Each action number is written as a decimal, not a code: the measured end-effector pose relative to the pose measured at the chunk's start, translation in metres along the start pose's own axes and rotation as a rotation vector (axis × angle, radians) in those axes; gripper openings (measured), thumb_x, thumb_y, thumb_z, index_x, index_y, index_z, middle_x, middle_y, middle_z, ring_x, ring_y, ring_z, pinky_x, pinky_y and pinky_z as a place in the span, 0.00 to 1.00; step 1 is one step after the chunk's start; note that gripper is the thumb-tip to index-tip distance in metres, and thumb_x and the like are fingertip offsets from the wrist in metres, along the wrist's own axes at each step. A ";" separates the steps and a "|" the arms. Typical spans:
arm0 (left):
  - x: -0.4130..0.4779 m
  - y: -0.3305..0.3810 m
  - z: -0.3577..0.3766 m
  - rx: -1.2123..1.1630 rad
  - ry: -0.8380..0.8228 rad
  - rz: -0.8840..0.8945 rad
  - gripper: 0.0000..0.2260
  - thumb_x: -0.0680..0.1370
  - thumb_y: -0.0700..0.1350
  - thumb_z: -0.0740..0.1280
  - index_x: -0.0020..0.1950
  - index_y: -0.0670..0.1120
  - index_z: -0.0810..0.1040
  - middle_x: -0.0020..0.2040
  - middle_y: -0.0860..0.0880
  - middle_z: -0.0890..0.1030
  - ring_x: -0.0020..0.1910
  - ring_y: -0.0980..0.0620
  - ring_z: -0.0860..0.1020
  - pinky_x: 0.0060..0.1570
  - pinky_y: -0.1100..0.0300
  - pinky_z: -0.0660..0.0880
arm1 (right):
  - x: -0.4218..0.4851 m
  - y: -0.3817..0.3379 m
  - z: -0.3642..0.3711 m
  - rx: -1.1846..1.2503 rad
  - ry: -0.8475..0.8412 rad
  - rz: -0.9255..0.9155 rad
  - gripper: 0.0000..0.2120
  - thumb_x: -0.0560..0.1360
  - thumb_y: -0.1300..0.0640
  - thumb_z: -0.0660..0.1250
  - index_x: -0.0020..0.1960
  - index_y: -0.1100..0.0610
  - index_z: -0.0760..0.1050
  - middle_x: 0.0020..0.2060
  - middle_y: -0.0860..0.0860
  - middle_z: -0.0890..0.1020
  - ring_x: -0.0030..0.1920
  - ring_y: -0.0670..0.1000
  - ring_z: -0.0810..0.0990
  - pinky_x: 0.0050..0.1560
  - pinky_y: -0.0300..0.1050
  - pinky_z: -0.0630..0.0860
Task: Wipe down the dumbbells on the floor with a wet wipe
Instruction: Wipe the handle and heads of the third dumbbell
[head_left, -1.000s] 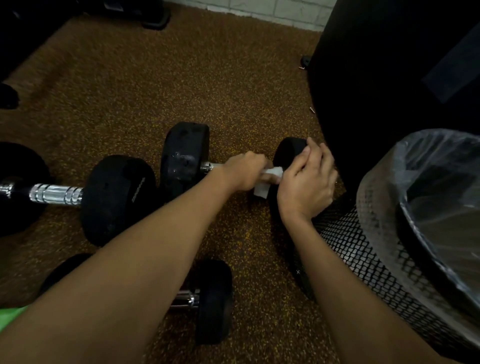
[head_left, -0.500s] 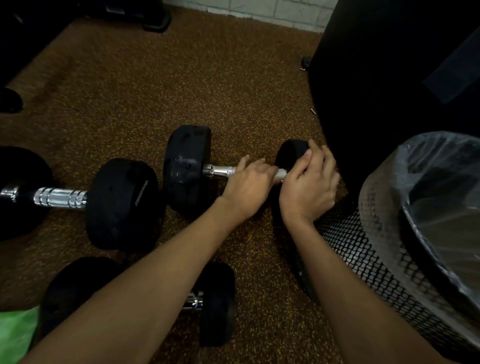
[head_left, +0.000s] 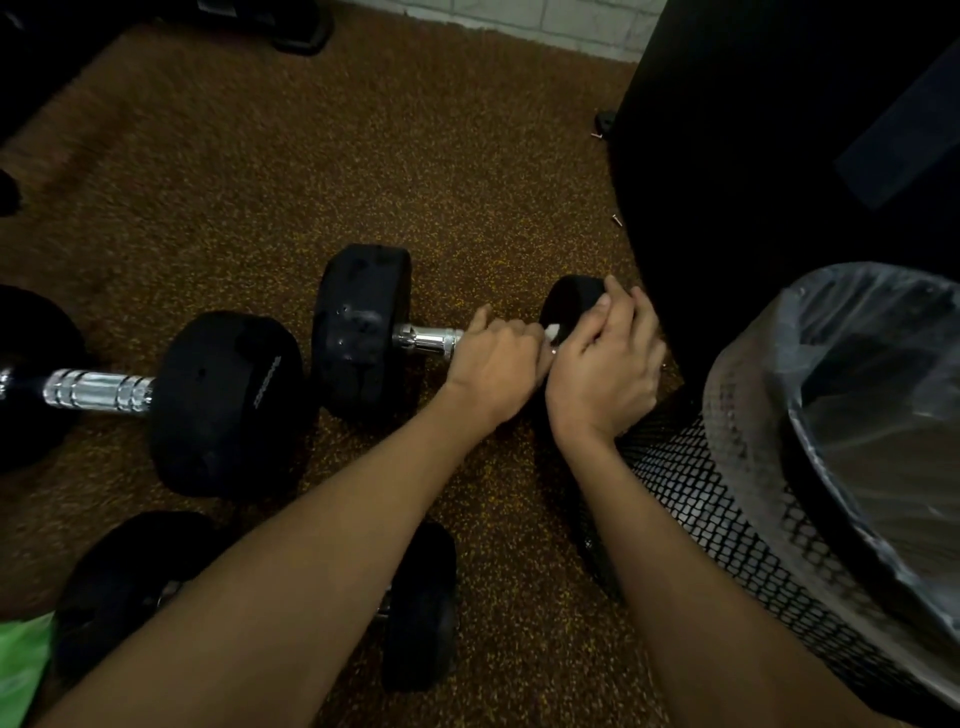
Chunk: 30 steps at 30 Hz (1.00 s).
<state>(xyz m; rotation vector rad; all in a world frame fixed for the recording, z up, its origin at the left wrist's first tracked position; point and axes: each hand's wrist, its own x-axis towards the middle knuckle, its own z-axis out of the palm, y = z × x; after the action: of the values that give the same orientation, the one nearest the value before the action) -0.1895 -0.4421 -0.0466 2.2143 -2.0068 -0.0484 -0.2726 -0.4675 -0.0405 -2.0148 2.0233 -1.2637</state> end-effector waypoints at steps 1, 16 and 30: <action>-0.008 0.000 0.007 -0.021 0.057 0.030 0.21 0.79 0.48 0.47 0.56 0.42 0.77 0.52 0.42 0.81 0.54 0.43 0.78 0.69 0.48 0.60 | -0.001 0.000 0.000 0.003 0.008 0.000 0.18 0.80 0.49 0.52 0.63 0.48 0.76 0.63 0.48 0.77 0.56 0.54 0.78 0.49 0.51 0.75; -0.062 0.018 0.006 -0.895 0.147 -0.634 0.08 0.80 0.41 0.60 0.50 0.44 0.79 0.41 0.51 0.79 0.34 0.58 0.74 0.32 0.74 0.69 | -0.002 0.002 0.003 0.037 0.066 -0.012 0.17 0.79 0.50 0.54 0.60 0.48 0.78 0.61 0.49 0.79 0.53 0.55 0.79 0.46 0.50 0.76; -0.006 0.026 0.020 -2.549 0.256 -1.174 0.14 0.76 0.32 0.47 0.50 0.35 0.72 0.45 0.37 0.75 0.42 0.45 0.74 0.57 0.53 0.71 | -0.003 0.002 0.002 0.013 0.034 -0.016 0.19 0.79 0.49 0.52 0.62 0.48 0.77 0.63 0.49 0.77 0.54 0.55 0.78 0.47 0.49 0.74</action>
<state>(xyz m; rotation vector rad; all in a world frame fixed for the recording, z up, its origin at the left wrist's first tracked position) -0.2187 -0.4403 -0.0632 0.7229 0.4787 -1.2471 -0.2727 -0.4662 -0.0439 -2.0210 2.0116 -1.3192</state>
